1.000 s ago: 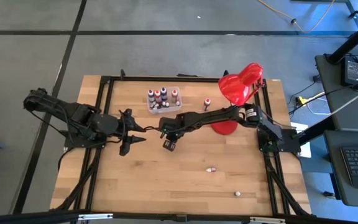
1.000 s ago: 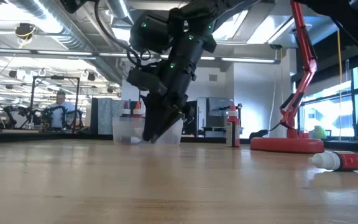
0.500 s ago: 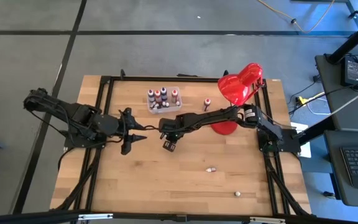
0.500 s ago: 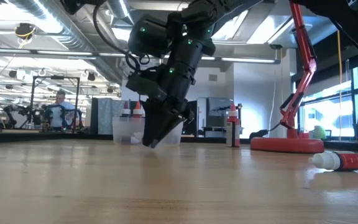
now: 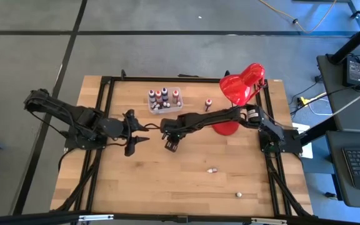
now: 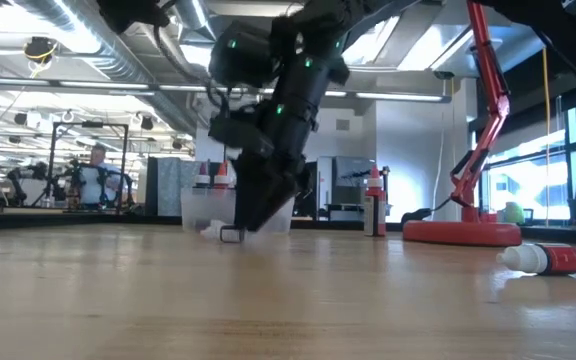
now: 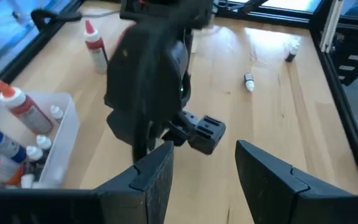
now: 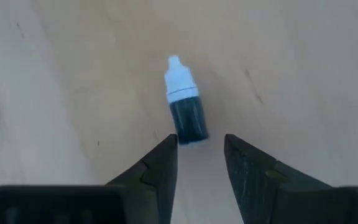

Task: Pick & Place food coloring
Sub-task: Put the small brown food coloring bottle into the transparent bin

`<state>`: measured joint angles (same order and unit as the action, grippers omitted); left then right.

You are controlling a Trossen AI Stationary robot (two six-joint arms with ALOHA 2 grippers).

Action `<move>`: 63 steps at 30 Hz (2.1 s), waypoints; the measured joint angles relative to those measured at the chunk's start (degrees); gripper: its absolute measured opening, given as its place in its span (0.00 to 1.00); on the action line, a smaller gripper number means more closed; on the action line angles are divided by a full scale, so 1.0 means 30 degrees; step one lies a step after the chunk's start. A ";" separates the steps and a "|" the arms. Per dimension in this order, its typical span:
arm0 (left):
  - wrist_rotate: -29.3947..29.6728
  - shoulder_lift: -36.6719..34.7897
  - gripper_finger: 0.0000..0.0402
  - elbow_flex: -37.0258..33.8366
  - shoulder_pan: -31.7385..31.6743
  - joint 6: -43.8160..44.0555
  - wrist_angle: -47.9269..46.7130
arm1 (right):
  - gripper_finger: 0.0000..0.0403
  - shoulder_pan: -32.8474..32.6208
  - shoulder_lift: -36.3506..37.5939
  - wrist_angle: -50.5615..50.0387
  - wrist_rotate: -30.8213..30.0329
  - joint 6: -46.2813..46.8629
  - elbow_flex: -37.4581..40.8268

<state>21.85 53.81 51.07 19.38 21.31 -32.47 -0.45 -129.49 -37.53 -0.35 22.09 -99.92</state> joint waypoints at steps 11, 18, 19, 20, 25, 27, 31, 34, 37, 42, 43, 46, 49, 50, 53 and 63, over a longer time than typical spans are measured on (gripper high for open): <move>-0.1186 0.2165 0.42 0.0003 -0.0154 -0.2778 0.0328 | 0.32 -0.2691 0.2461 -0.4229 -0.6455 -0.0406 -0.0015; -0.2074 0.3846 0.42 0.0000 -0.1694 -0.2885 0.0428 | 0.32 -0.4318 0.3734 -0.6493 -0.7544 -0.0032 0.0198; -0.2496 0.4125 0.42 0.0006 -0.2025 -0.2998 0.0529 | 0.32 -0.4534 0.4070 -0.6399 -0.7556 0.0092 0.0615; -0.2994 0.4394 0.42 0.0007 -0.2369 -0.3125 0.0491 | 0.32 -0.4703 0.4376 -0.6166 -0.7565 0.0415 0.1163; -0.4054 0.6037 0.42 0.0006 -0.3911 -0.4183 0.1198 | 0.32 -0.5528 0.7139 -0.4210 -0.7800 0.3163 0.5465; -0.4418 0.6728 0.42 0.0007 -0.4427 -0.4839 0.2007 | 0.32 -0.5888 0.8604 -0.3060 -0.7982 0.4157 0.7401; -0.5666 0.8229 0.42 0.0010 -0.5384 -0.6219 0.3475 | 0.32 -0.6741 1.1438 0.0519 -0.8805 0.5755 1.0617; -0.6367 0.9460 0.42 0.0015 -0.6127 -0.6649 0.4135 | 0.32 -0.7346 1.3182 0.3187 -0.9523 0.6034 1.2440; -0.7010 1.0723 0.42 0.0008 -0.6744 -0.6859 0.4755 | 0.32 -0.7704 1.4383 0.5019 -0.9747 0.6193 1.3709; -0.7491 1.2710 0.42 0.0007 -0.7369 -0.7318 0.5822 | 0.33 -0.7837 1.4999 0.6140 -0.9744 0.7205 1.4756; -0.7775 1.3070 0.42 0.0015 -0.7432 -0.7508 0.6159 | 0.33 -0.7830 1.4985 0.6125 -0.9745 0.7422 1.4819; -0.8596 1.3953 0.42 0.0015 -0.7533 -0.7719 0.6808 | 0.33 -0.7830 1.4838 0.6551 -0.9740 0.7922 1.4981; -0.8779 1.4804 0.42 0.0029 -0.7548 -0.7724 0.6893 | 0.33 -0.7837 1.4818 0.6587 -0.9836 0.8056 1.5038; -0.8772 1.5039 0.42 0.0024 -0.7550 -0.7721 0.6865 | 0.33 -0.7830 1.4825 0.6685 -0.9862 0.8051 1.5038; -0.8722 1.5745 0.42 0.0023 -0.7555 -0.7768 0.6893 | 0.33 -0.7830 1.4832 0.6690 -0.9869 0.8049 1.5038; -0.8621 1.5946 0.42 0.0052 -0.7491 -0.7346 0.7106 | 0.33 -0.7823 1.4832 0.6620 -0.9870 0.7992 1.5038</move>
<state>-4.02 101.65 51.22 -3.10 -0.73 -11.16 -23.92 -84.99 -17.67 -29.96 46.06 -54.81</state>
